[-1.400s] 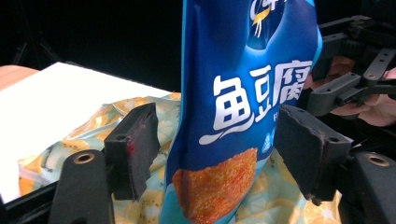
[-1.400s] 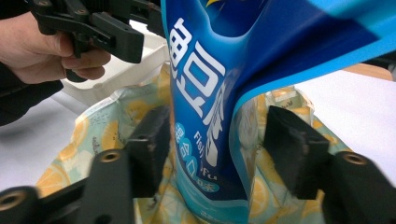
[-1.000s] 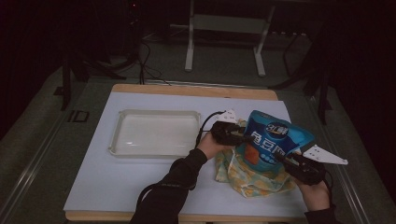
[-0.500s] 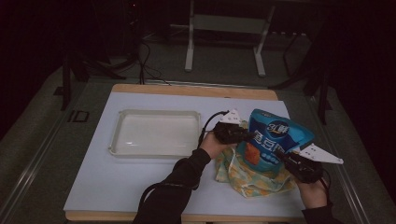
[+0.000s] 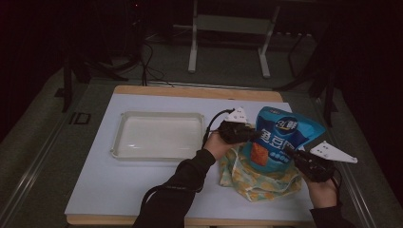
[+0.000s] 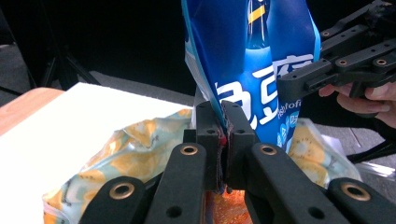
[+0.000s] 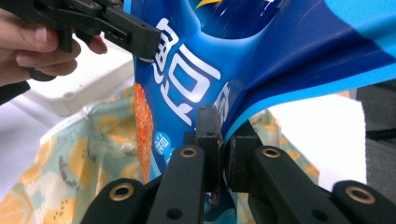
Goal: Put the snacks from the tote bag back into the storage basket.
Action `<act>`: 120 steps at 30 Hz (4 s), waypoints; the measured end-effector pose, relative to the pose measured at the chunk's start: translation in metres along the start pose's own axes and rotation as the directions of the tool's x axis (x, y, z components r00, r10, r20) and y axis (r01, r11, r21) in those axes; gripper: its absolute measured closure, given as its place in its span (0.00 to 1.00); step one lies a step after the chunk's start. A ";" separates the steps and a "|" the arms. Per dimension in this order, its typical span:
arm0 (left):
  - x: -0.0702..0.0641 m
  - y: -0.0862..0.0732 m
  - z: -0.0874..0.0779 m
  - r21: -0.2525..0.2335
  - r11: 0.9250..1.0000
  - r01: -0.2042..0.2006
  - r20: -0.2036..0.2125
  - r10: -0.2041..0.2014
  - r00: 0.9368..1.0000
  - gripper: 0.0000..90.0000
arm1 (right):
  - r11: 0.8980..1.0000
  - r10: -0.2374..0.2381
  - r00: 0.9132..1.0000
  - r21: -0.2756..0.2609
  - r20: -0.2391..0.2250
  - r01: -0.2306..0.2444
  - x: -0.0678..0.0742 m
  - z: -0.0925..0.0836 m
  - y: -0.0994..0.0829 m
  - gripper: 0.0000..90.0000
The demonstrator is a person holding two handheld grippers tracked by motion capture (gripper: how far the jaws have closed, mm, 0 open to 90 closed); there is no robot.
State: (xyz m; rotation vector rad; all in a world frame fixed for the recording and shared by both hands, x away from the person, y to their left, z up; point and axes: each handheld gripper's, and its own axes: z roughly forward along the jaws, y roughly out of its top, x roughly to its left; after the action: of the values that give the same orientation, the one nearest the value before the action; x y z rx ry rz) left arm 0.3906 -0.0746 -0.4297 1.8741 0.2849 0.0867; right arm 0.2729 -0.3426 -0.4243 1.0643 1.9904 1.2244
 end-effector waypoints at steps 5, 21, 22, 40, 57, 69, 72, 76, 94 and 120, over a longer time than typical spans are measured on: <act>-0.002 0.013 -0.007 -0.015 1.000 -0.010 -0.011 0.010 1.000 0.99 | 1.000 -0.011 1.000 -0.025 0.005 0.011 -0.001 -0.004 0.013 0.97; -0.011 0.058 -0.032 -0.060 0.998 -0.029 -0.068 0.025 0.997 0.99 | 0.992 -0.049 0.999 -0.117 0.005 0.049 -0.005 -0.020 0.062 0.99; -0.011 0.059 -0.034 -0.064 0.998 -0.023 -0.072 0.019 0.997 0.99 | 0.992 -0.051 0.999 -0.119 0.004 0.051 -0.005 -0.020 0.065 0.99; -0.016 0.061 -0.092 -0.074 0.997 -0.010 -0.174 -0.003 0.985 0.99 | 0.982 -0.110 0.991 -0.161 -0.073 0.097 0.020 0.002 0.098 0.99; -0.016 0.044 -0.158 -0.101 0.995 0.001 -0.268 -0.028 0.963 0.99 | 0.971 -0.180 0.972 -0.188 -0.149 0.151 0.065 0.036 0.126 0.99; -0.010 0.021 -0.206 -0.101 0.994 0.040 -0.331 -0.072 0.941 0.99 | 0.966 -0.221 0.954 -0.183 -0.205 0.185 0.104 0.069 0.140 0.99; -0.009 0.014 -0.218 -0.095 0.994 0.052 -0.350 -0.082 0.933 0.99 | 0.967 -0.223 0.949 -0.176 -0.225 0.185 0.113 0.080 0.142 0.99; -0.007 0.007 -0.234 -0.095 0.994 0.061 -0.377 -0.093 0.921 0.99 | 0.966 -0.228 0.942 -0.175 -0.245 0.189 0.127 0.093 0.146 0.99; 0.003 -0.030 -0.295 -0.090 0.991 0.100 -0.484 -0.132 0.865 0.99 | 0.962 -0.253 0.915 -0.179 -0.313 0.205 0.183 0.147 0.157 0.99; 0.037 -0.094 -0.310 -0.087 0.983 0.160 -0.535 -0.182 0.825 0.99 | 0.969 -0.238 0.919 -0.142 -0.315 0.202 0.217 0.217 0.126 0.99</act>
State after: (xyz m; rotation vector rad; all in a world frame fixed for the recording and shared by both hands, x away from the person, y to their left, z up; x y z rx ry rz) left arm 0.3492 0.2482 -0.4229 1.7440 0.8363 0.5040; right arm 0.3715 -0.0255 -0.4144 0.5890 2.1918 1.4393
